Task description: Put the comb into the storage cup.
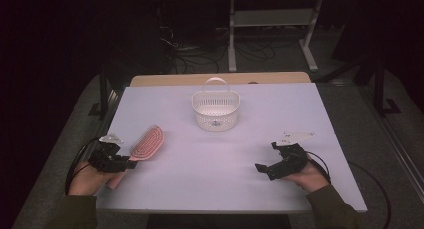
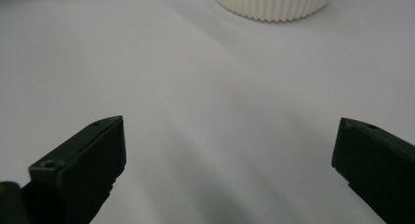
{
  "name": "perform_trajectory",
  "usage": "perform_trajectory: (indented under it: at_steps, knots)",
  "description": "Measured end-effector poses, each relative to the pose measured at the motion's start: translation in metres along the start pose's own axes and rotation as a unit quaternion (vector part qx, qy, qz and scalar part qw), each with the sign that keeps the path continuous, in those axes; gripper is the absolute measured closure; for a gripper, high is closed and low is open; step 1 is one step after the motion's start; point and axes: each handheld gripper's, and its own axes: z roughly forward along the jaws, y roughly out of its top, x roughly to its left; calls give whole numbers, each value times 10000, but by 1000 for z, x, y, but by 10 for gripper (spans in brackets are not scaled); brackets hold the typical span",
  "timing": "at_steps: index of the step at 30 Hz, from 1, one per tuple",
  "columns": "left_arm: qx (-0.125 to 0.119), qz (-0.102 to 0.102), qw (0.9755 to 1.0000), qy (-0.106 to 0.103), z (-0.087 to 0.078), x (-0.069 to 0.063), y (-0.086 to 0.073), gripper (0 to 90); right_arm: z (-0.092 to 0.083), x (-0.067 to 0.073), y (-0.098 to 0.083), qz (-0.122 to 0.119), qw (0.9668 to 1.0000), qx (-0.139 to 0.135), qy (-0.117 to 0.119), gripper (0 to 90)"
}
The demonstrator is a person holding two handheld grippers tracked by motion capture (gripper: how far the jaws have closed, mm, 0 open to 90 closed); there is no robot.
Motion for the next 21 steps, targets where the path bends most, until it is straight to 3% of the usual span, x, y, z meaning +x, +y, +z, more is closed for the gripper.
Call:
perform_trajectory:
  at_steps: [7, 14, 21]
  knots:
    - [-410, 130, 9982, -417, 2, -12, 9, 706, 0, -1, 0, 13, 10000, -12, 12, 0]
    - [-1026, 283, 9918, -703, 0, -23, 19, 706, 0, -1, 0, 29, 10000, -47, 19, 0]
    - [-1208, 401, 9879, -886, 6, -33, 27, 706, 0, -1, 1, 74, 10000, -57, 27, 0]
